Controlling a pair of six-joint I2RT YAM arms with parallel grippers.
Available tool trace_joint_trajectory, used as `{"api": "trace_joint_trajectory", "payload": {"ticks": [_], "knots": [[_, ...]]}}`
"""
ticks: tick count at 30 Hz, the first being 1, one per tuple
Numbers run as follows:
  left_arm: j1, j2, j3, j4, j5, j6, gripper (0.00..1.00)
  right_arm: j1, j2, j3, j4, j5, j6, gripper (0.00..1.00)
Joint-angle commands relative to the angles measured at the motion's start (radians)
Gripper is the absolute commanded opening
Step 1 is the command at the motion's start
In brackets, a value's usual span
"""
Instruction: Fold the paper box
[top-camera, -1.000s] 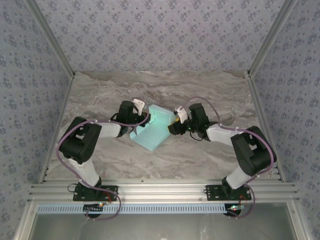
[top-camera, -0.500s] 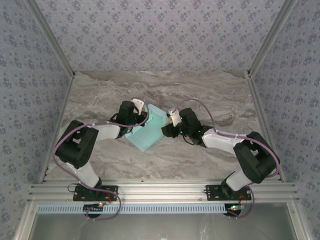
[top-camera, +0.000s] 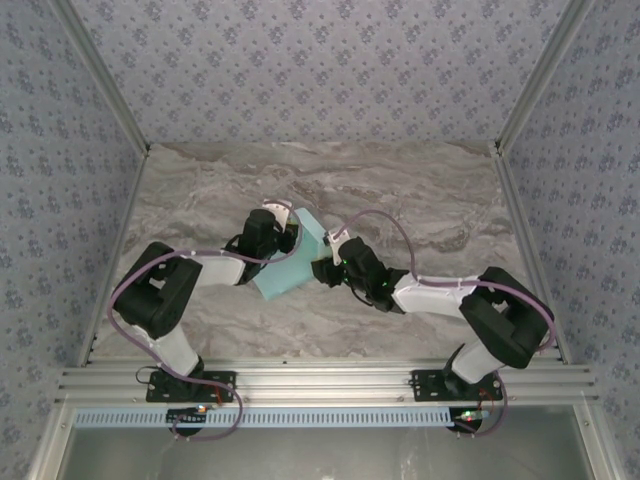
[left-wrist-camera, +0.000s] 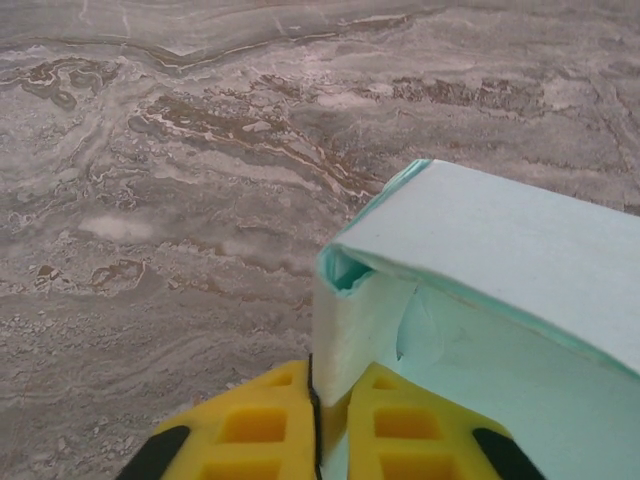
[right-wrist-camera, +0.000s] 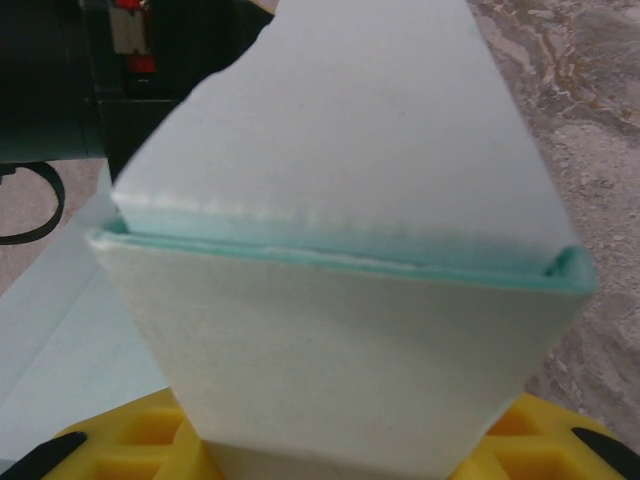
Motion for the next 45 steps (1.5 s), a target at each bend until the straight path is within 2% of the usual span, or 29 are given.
{"api": "trace_joint_trajectory", "payload": {"ticks": [1,4,8,10,13,19,23,28,33,34,35,36,43,45], "knots": [[0.004,0.023,0.007,0.132,-0.039,-0.034,0.06,0.03,0.024,0.018,0.047,-0.121,-0.015,0.25],[0.004,0.042,0.019,0.146,-0.016,-0.069,0.08,0.03,0.04,0.022,0.085,-0.211,-0.058,0.23],[0.006,0.062,0.026,0.218,0.09,-0.111,0.2,-0.004,0.05,0.034,0.061,-0.293,-0.152,0.22],[0.012,0.074,0.024,0.264,0.153,-0.133,0.24,-0.034,0.042,0.024,0.052,-0.294,-0.164,0.21],[0.036,0.079,0.003,0.327,0.226,-0.186,0.24,-0.08,0.031,0.016,0.04,-0.308,-0.16,0.21],[0.053,0.09,-0.001,0.394,0.384,-0.207,0.26,-0.104,0.031,0.015,0.017,-0.275,-0.165,0.2],[0.075,0.06,-0.029,0.424,0.499,-0.181,0.36,-0.159,0.012,0.0,-0.015,-0.297,-0.202,0.18],[0.133,-0.028,-0.071,0.353,0.625,-0.095,0.41,-0.257,-0.044,-0.035,-0.063,-0.38,-0.279,0.18],[0.186,-0.162,-0.111,0.258,0.719,0.008,0.58,-0.354,-0.11,-0.063,-0.12,-0.481,-0.381,0.18],[0.191,-0.194,-0.113,0.217,0.727,0.031,0.64,-0.37,-0.121,-0.063,-0.134,-0.501,-0.407,0.18],[0.195,-0.224,-0.113,0.176,0.726,0.053,0.88,-0.383,-0.133,-0.063,-0.151,-0.521,-0.43,0.18],[0.2,-0.259,-0.113,0.127,0.724,0.084,0.99,-0.396,-0.145,-0.059,-0.171,-0.554,-0.462,0.18],[0.242,-0.44,-0.147,-0.004,0.697,0.121,0.99,-0.44,-0.242,-0.022,-0.293,-0.697,-0.618,0.19],[0.26,-0.417,-0.143,0.009,0.854,0.173,0.99,-0.44,-0.264,-0.015,-0.318,-0.718,-0.65,0.19]]}}
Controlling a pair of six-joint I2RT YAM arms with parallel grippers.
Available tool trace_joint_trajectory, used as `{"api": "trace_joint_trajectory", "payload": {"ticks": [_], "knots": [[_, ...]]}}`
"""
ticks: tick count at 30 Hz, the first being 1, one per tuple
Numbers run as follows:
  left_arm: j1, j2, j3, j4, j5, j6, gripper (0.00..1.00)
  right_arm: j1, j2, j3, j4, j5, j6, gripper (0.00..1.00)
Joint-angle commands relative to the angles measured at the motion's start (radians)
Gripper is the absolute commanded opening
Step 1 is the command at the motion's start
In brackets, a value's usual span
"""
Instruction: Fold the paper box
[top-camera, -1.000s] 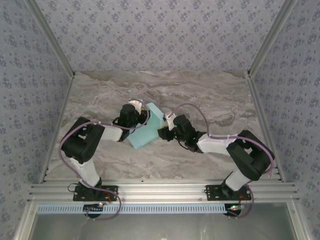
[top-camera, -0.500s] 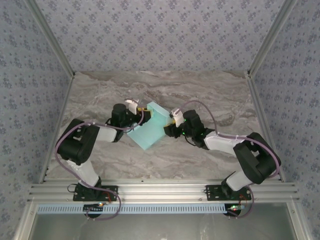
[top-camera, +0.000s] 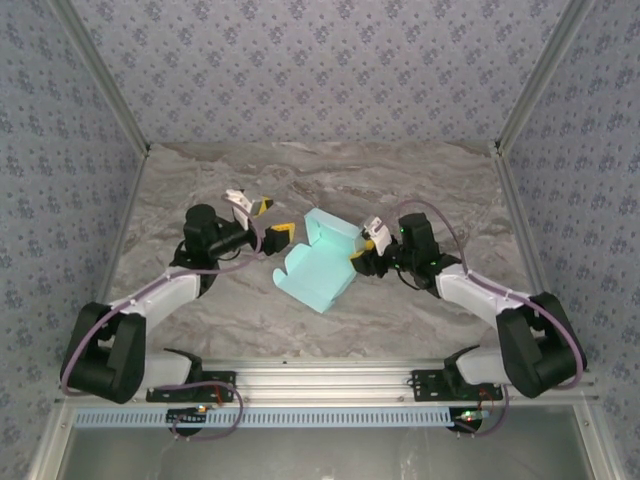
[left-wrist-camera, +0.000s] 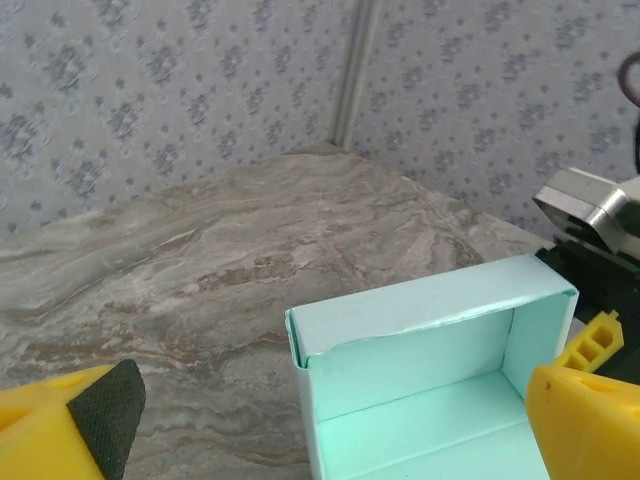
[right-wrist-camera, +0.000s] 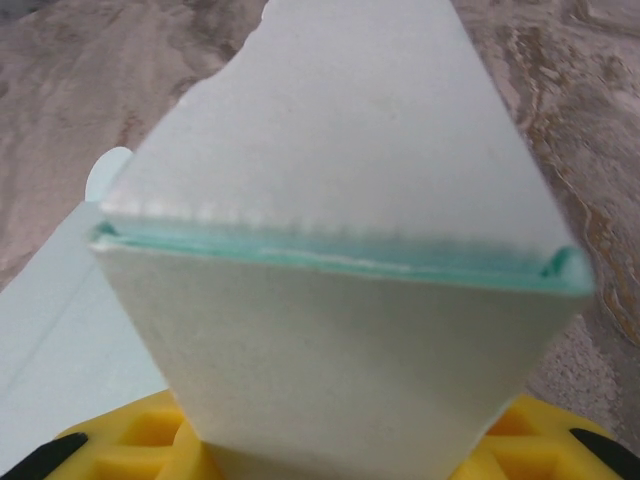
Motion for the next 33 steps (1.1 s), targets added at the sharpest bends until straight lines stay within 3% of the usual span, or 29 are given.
{"api": "trace_joint_trajectory", "payload": {"ticks": [1,4,7,10,15,18,27,33], "knots": [[0.018,0.014,-0.012,-0.036,0.203,0.129,0.99,-0.004,-0.049,0.037,-0.085,-0.099,-0.115,0.19],[0.005,0.002,-0.09,0.024,0.199,0.32,0.99,-0.004,-0.081,0.036,-0.135,-0.102,-0.153,0.2],[0.004,0.015,-0.081,-0.109,0.237,0.532,0.92,0.001,-0.114,0.042,-0.182,-0.153,-0.207,0.2],[0.01,0.042,-0.096,-0.109,0.289,0.641,0.86,0.043,-0.142,0.07,-0.28,-0.184,-0.315,0.21],[0.022,0.032,-0.086,-0.193,0.329,0.743,0.84,0.093,-0.126,0.128,-0.429,-0.181,-0.444,0.23],[0.023,0.021,-0.049,-0.338,0.371,0.838,0.8,0.096,-0.127,0.124,-0.431,-0.207,-0.464,0.22],[0.016,0.055,0.02,-0.49,0.52,0.963,0.7,0.095,-0.122,0.154,-0.486,-0.242,-0.506,0.22],[-0.011,0.048,0.03,-0.519,0.505,0.986,0.65,0.106,-0.112,0.158,-0.485,-0.251,-0.506,0.21]]}}
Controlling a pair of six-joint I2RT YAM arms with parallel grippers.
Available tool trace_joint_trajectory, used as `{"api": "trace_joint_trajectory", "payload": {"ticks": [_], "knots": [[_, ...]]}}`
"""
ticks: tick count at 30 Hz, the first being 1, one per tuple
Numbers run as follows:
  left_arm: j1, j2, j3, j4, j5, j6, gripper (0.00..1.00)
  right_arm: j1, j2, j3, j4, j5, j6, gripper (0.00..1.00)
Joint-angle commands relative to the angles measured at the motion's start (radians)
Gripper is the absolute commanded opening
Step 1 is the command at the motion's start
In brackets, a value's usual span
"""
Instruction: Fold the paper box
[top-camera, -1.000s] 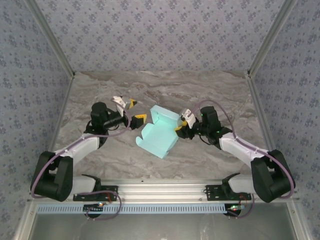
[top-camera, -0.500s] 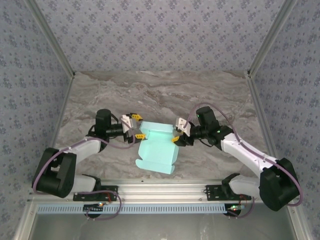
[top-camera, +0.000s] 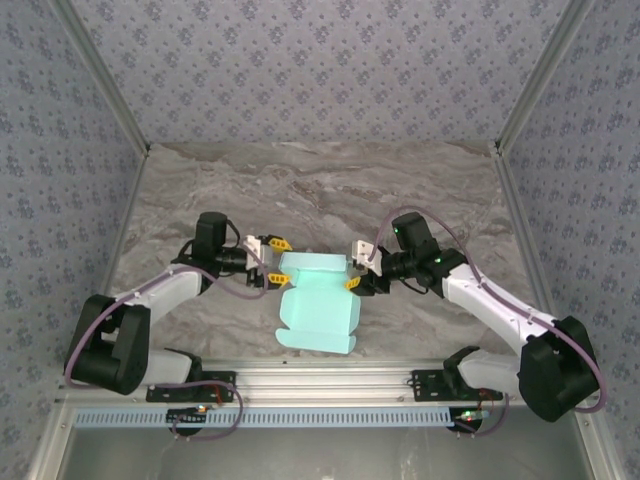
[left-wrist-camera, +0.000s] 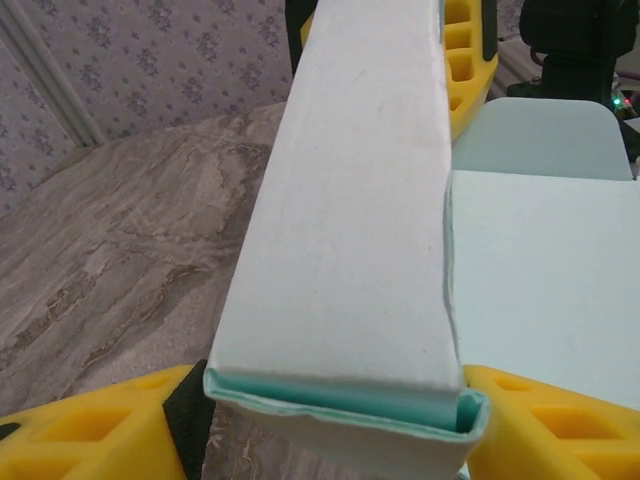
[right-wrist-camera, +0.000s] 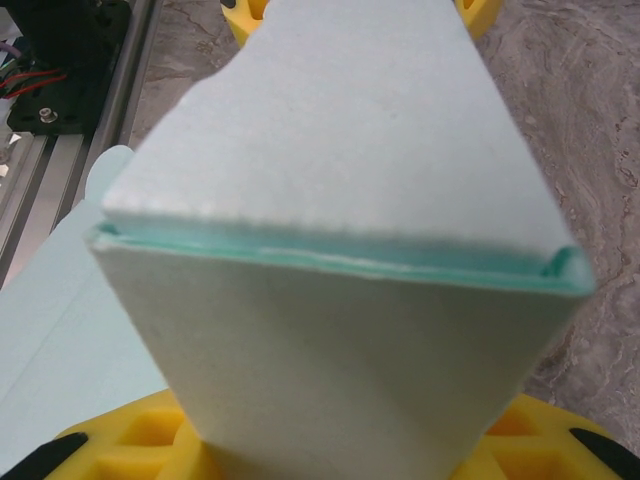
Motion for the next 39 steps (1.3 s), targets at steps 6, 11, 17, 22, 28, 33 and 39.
{"api": "trace_joint_trajectory", "payload": {"ticks": [6,11,17,22,28,33,39], "knots": [[-0.033,0.004,0.059,-0.128,0.047,0.092,0.53,0.025,0.016,0.03,-0.036,-0.037,-0.016,0.2],[-0.046,0.007,0.078,-0.162,0.05,0.101,0.39,0.05,0.031,0.026,-0.011,0.003,0.005,0.2],[-0.073,0.017,0.084,-0.17,0.043,0.102,0.4,0.092,0.061,0.02,0.042,0.04,0.032,0.19],[-0.099,0.016,0.081,-0.16,0.03,0.086,0.4,0.101,0.074,0.02,0.075,0.063,0.045,0.19],[-0.127,0.006,0.035,0.017,-0.062,-0.055,0.39,0.115,0.075,0.0,0.159,0.106,0.095,0.18],[-0.134,-0.004,-0.038,0.309,-0.164,-0.257,0.36,0.142,0.056,-0.065,0.269,0.193,0.142,0.16],[-0.175,0.018,-0.025,0.354,-0.178,-0.312,0.38,0.152,0.013,-0.134,0.353,0.262,0.156,0.16]]}}
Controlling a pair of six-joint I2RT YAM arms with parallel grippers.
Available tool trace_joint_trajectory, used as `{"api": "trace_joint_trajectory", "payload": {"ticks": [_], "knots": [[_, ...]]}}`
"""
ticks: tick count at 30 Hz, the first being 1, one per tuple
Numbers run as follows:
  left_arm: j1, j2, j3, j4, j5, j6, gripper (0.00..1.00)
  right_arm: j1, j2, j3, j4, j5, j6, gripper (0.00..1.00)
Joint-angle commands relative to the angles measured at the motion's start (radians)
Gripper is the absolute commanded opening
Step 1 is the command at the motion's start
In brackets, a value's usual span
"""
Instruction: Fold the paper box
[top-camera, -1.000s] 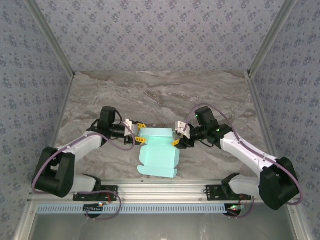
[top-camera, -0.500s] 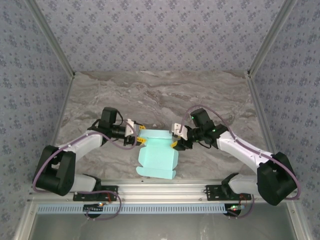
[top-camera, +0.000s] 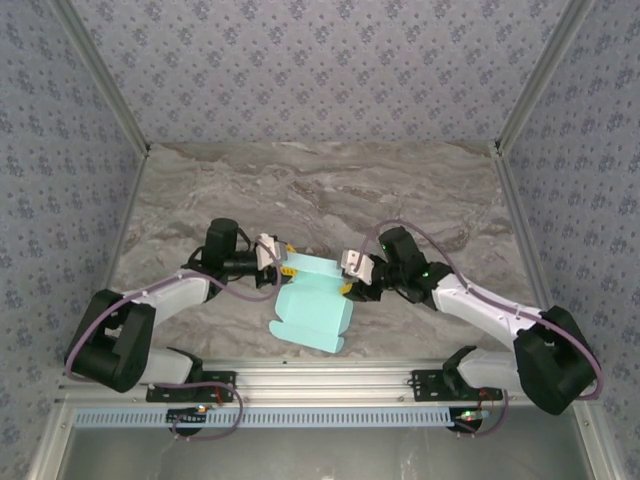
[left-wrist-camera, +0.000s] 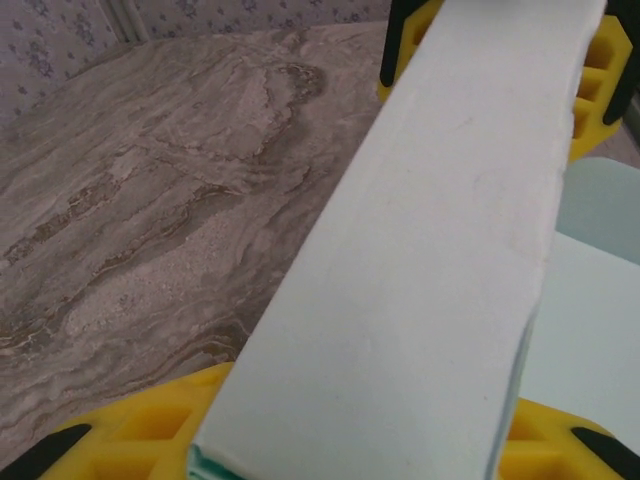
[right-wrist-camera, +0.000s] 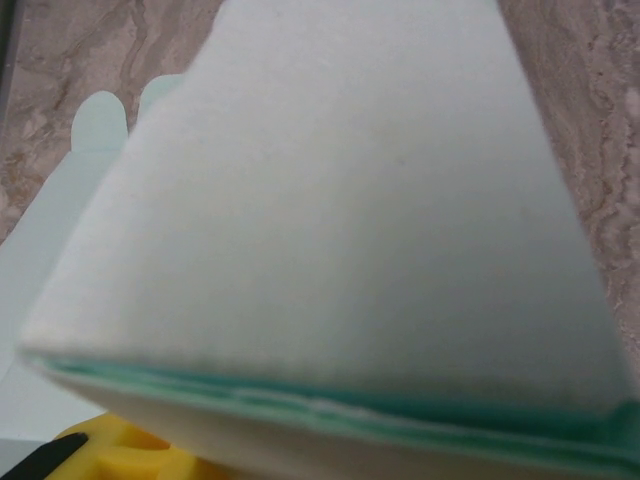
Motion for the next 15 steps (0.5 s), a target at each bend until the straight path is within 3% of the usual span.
{"api": "trace_joint_trajectory", "payload": {"ticks": [1,9,10,12,13,15], "knots": [[-0.074,0.002,0.027,0.184,0.097,-0.062,0.39,0.04,-0.015,-0.007,0.127,0.006,0.031,0.15],[-0.064,-0.045,0.02,0.055,0.115,0.045,0.59,-0.023,-0.074,-0.001,0.054,-0.048,0.015,0.13],[-0.058,-0.051,0.019,0.032,0.122,0.063,0.67,-0.031,-0.087,0.0,0.044,-0.048,0.01,0.13],[-0.039,-0.063,0.02,-0.017,0.143,0.1,0.69,-0.047,-0.108,0.0,0.03,-0.056,0.009,0.13],[-0.029,-0.068,0.018,-0.031,0.153,0.11,0.98,-0.054,-0.117,0.001,0.025,-0.054,0.011,0.13],[-0.019,-0.081,0.01,-0.034,0.145,0.11,0.99,-0.063,-0.123,0.006,0.014,-0.042,0.007,0.13]]}}
